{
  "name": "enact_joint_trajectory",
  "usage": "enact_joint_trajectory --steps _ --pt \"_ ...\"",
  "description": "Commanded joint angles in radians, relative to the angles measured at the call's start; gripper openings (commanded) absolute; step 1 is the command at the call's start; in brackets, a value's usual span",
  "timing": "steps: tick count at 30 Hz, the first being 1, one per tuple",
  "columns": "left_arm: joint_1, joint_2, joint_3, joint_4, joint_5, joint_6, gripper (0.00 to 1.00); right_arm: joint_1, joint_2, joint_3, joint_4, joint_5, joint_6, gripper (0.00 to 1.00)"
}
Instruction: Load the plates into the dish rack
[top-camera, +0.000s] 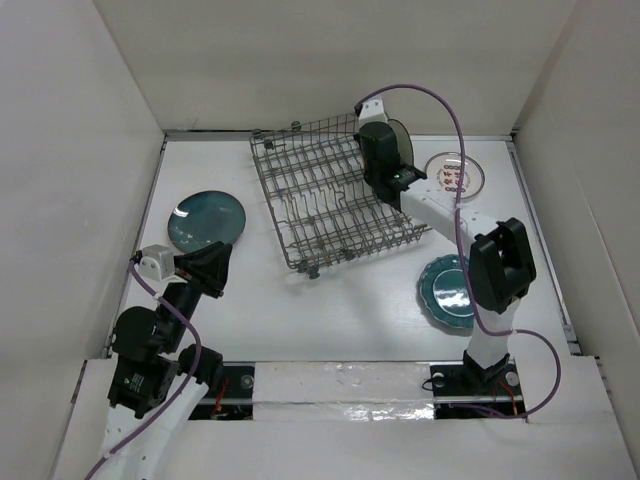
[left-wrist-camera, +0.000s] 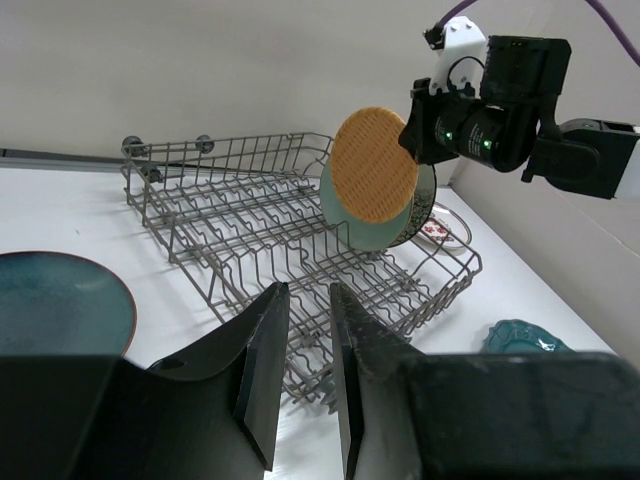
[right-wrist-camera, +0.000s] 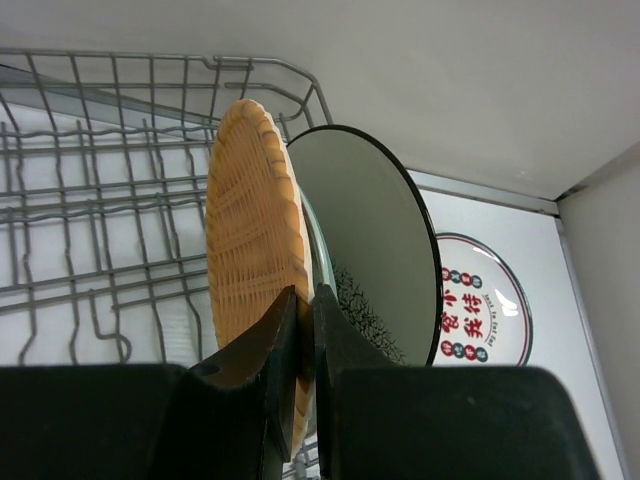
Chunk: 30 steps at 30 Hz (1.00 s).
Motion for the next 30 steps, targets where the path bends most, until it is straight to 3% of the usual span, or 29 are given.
enact_joint_trajectory --steps 1,24,26,29,30 --pt "0.003 0.012 0.01 0.036 -0.008 0.003 0.2 -0.005 0.011 0.049 0.084 0.054 -0.05 0.0" --pt "0.003 0.009 0.008 0.035 -0.01 0.003 0.2 -0.033 0.139 -0.011 0.061 -0.057 0.054 0.0" --pt "0.003 0.01 0.008 0.035 -0.008 0.005 0.2 -0.033 0.133 -0.022 0.058 -0.063 0.073 0.05" --pt "0.003 0.012 0.008 0.035 -0.008 0.003 0.2 -0.042 0.111 -0.028 0.053 -0.074 0.111 0.23" --pt "0.003 0.012 0.008 0.035 -0.008 0.003 0.21 -0.042 0.105 -0.025 0.048 -0.077 0.129 0.35"
